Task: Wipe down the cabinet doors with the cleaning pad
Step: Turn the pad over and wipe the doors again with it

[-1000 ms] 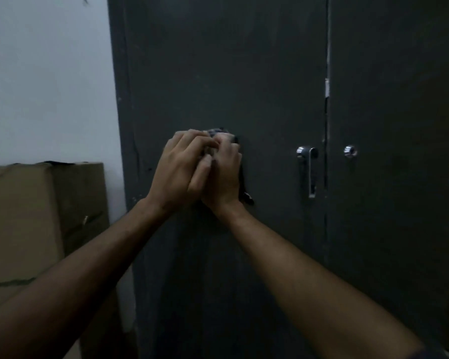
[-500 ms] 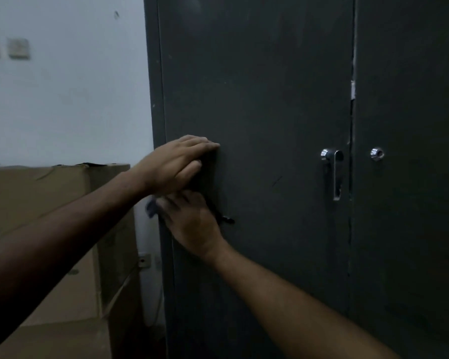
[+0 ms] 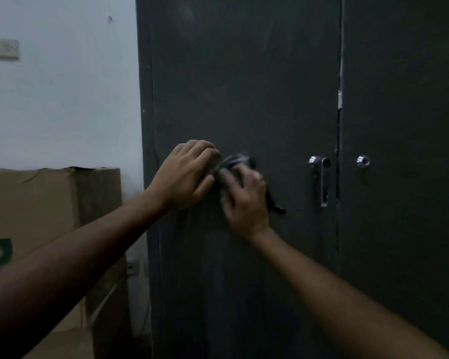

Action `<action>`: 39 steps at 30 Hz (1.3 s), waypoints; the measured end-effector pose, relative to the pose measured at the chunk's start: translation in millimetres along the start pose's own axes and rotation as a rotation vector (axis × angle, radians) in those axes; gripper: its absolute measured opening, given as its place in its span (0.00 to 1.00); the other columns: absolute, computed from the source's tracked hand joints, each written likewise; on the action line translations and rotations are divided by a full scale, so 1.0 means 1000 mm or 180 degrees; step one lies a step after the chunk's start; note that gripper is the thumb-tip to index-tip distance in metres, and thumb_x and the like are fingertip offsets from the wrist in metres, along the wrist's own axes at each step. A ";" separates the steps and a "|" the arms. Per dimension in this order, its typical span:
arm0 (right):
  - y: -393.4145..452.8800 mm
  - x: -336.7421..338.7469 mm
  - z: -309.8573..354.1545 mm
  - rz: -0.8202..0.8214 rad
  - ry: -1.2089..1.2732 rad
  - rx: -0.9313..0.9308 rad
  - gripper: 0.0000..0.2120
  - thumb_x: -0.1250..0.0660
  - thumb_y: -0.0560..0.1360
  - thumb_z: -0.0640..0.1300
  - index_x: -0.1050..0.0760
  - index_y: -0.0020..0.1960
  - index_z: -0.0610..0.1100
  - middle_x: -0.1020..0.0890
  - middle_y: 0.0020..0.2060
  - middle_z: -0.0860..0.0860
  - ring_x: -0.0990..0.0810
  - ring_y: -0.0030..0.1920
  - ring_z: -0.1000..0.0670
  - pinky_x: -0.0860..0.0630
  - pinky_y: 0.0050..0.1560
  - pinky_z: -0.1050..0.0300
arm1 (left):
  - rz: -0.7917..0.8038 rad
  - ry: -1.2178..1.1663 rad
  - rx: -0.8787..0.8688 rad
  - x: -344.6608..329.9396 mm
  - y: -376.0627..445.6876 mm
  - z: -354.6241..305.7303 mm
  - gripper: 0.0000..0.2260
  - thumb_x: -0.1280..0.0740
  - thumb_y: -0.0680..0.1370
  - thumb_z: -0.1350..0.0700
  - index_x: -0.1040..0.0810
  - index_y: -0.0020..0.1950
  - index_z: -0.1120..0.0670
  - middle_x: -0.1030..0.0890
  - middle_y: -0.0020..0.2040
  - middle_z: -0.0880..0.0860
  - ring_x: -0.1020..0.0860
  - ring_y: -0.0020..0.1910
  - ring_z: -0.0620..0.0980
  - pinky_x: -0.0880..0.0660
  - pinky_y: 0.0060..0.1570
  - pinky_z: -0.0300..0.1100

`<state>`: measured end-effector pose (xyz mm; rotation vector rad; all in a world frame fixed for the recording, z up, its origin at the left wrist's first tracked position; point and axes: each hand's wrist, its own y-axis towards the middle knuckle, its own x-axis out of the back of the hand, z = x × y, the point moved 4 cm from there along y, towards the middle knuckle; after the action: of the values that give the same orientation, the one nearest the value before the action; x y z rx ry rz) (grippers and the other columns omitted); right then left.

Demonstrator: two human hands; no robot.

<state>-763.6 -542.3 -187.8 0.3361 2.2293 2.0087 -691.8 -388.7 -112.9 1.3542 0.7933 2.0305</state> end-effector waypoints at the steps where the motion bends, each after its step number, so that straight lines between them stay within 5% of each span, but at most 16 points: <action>1: -0.025 -0.002 0.010 0.0304 -0.0034 0.0642 0.20 0.33 0.78 0.47 0.23 0.70 0.47 0.23 0.66 0.40 0.24 0.60 0.37 0.26 0.61 0.41 | -0.0104 -0.0074 -0.0014 -0.002 0.003 -0.004 0.25 0.44 0.80 0.46 0.24 0.69 0.59 0.24 0.69 0.60 0.26 0.68 0.59 0.29 0.67 0.56; 3: -0.044 0.008 0.005 0.0783 -0.0144 0.1607 0.20 0.33 0.78 0.49 0.22 0.70 0.49 0.21 0.66 0.41 0.21 0.59 0.38 0.24 0.60 0.43 | -0.0256 -0.0245 -0.0054 -0.001 0.007 -0.009 0.23 0.43 0.81 0.48 0.23 0.68 0.60 0.24 0.67 0.60 0.26 0.65 0.59 0.27 0.63 0.55; 5: -0.010 0.014 -0.013 0.0689 -0.0313 0.1651 0.22 0.32 0.78 0.50 0.23 0.71 0.48 0.22 0.68 0.40 0.21 0.61 0.37 0.24 0.61 0.41 | -0.0418 -0.0333 -0.0096 0.002 0.008 -0.009 0.21 0.43 0.81 0.49 0.22 0.66 0.61 0.23 0.65 0.60 0.25 0.63 0.59 0.26 0.61 0.56; 9: 0.084 0.008 -0.012 -0.0129 -0.0051 -0.0596 0.26 0.36 0.80 0.50 0.29 0.76 0.43 0.32 0.76 0.41 0.34 0.75 0.36 0.38 0.76 0.40 | -0.0768 -0.0386 -0.0075 0.010 0.008 -0.008 0.18 0.42 0.81 0.51 0.21 0.62 0.61 0.22 0.63 0.61 0.24 0.62 0.59 0.27 0.59 0.55; 10: 0.081 -0.005 0.005 -0.0025 0.0071 -0.0462 0.27 0.37 0.80 0.50 0.32 0.77 0.42 0.33 0.77 0.41 0.37 0.78 0.37 0.40 0.77 0.40 | -0.0830 -0.0374 -0.0066 0.011 0.008 -0.007 0.18 0.42 0.81 0.51 0.21 0.62 0.61 0.22 0.63 0.61 0.24 0.62 0.59 0.28 0.60 0.55; 14: -0.013 -0.030 0.036 0.0761 0.0248 0.1597 0.23 0.34 0.80 0.46 0.27 0.74 0.43 0.27 0.74 0.42 0.32 0.76 0.38 0.36 0.76 0.40 | -0.0787 -0.0311 -0.0114 0.005 0.013 -0.008 0.17 0.41 0.82 0.52 0.20 0.63 0.59 0.21 0.64 0.58 0.25 0.64 0.57 0.31 0.62 0.49; 16: -0.050 -0.016 0.000 0.0777 0.0157 0.1791 0.24 0.34 0.82 0.45 0.31 0.77 0.47 0.33 0.78 0.45 0.36 0.79 0.41 0.38 0.78 0.41 | -0.0544 -0.0366 -0.0169 -0.005 0.019 -0.016 0.17 0.41 0.82 0.52 0.19 0.63 0.59 0.21 0.63 0.57 0.24 0.62 0.57 0.28 0.61 0.52; 24: -0.194 0.055 -0.143 0.1171 -0.0766 0.0700 0.30 0.38 0.85 0.48 0.46 0.83 0.45 0.44 0.82 0.45 0.44 0.82 0.41 0.35 0.74 0.37 | 0.0206 -0.0409 -0.0509 -0.055 0.050 -0.076 0.20 0.41 0.82 0.47 0.22 0.69 0.54 0.24 0.69 0.53 0.27 0.69 0.51 0.31 0.66 0.47; 28: -0.158 0.082 -0.178 0.1004 -0.0910 -0.0208 0.30 0.43 0.84 0.51 0.44 0.82 0.40 0.43 0.81 0.42 0.42 0.81 0.40 0.36 0.76 0.38 | 0.0095 -0.0503 -0.0568 -0.069 0.065 -0.101 0.19 0.36 0.83 0.50 0.25 0.72 0.55 0.26 0.73 0.54 0.29 0.72 0.51 0.33 0.69 0.45; 35: -0.008 0.094 -0.215 0.0655 -0.0980 -0.0563 0.30 0.43 0.82 0.44 0.45 0.81 0.36 0.43 0.81 0.40 0.47 0.82 0.40 0.46 0.80 0.38 | -0.0100 -0.0492 -0.0616 -0.080 0.098 -0.135 0.23 0.34 0.82 0.49 0.29 0.76 0.54 0.30 0.77 0.55 0.33 0.76 0.52 0.37 0.73 0.44; 39: -0.044 0.091 -0.218 0.0666 -0.0747 -0.0573 0.30 0.41 0.82 0.44 0.44 0.82 0.39 0.43 0.82 0.42 0.49 0.83 0.42 0.48 0.81 0.39 | -0.0134 -0.0526 -0.0485 -0.091 0.115 -0.148 0.25 0.34 0.81 0.49 0.30 0.78 0.54 0.32 0.78 0.56 0.35 0.78 0.54 0.41 0.75 0.45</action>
<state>-907.2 -734.5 -202.3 0.7688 1.9264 2.1226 -815.7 -555.8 -128.5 1.3850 0.5775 1.8776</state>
